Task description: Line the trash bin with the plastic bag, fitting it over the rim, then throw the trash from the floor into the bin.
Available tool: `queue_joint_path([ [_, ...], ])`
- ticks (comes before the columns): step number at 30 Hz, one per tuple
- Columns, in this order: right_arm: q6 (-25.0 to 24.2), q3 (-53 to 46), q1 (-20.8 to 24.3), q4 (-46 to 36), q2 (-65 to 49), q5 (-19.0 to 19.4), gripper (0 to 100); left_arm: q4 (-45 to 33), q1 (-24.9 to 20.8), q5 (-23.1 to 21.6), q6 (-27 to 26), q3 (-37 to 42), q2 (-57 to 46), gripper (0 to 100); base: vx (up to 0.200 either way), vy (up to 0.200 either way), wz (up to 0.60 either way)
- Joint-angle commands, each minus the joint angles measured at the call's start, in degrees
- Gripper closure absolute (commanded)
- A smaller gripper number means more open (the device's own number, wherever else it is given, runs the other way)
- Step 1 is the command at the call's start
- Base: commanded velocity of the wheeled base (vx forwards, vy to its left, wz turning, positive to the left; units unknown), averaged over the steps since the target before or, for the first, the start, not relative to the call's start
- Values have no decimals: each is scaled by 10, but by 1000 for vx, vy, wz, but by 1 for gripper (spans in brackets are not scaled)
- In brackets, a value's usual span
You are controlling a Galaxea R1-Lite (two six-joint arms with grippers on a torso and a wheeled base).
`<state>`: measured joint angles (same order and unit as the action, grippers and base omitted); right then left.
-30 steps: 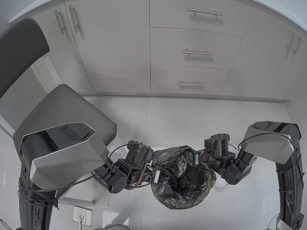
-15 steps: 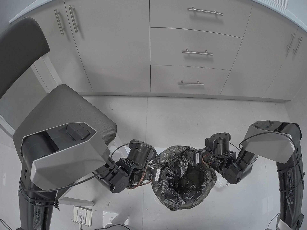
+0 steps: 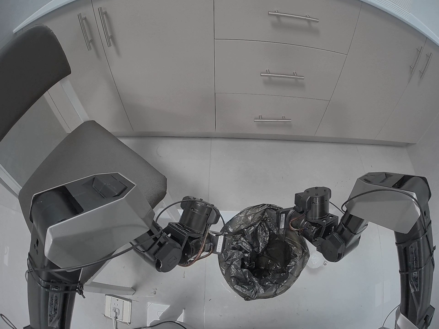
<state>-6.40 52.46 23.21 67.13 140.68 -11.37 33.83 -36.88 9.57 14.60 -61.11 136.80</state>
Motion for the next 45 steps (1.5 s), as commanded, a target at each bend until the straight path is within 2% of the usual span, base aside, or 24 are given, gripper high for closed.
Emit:
queue_joint_path([
  [1, -7, 11, -2, 1, 18, -1, 0, 3, 11, 0, 5, -6, 11, 0, 0, 0, 0],
  [16, -16, 54, -25, -6, 79, -1, 0, 11, 23, 0, 36, -19, 51, 0, 0, 0, 0],
  [27, -14, 72, -38, -17, 103, -1, 0, 11, 34, -4, 38, -20, 60, 0, 0, 0, 0],
  [38, -15, 52, -33, -15, 72, -2, 0, 12, 32, -6, 41, -16, 64, 0, 0, 0, 0],
  [41, 3, 3, -39, -24, 16, 9, 0, 20, 31, -6, 49, -13, 65, 0, 0, 0, 0],
  [44, 81, -54, -54, -52, -53, 60, 0, 40, 31, -5, 50, -13, 72, 0, 0, 0, 0],
  [45, 91, -64, -58, -59, -69, 72, 0, 44, 31, -4, 50, -12, 72, 0, 0, 0, 0],
])
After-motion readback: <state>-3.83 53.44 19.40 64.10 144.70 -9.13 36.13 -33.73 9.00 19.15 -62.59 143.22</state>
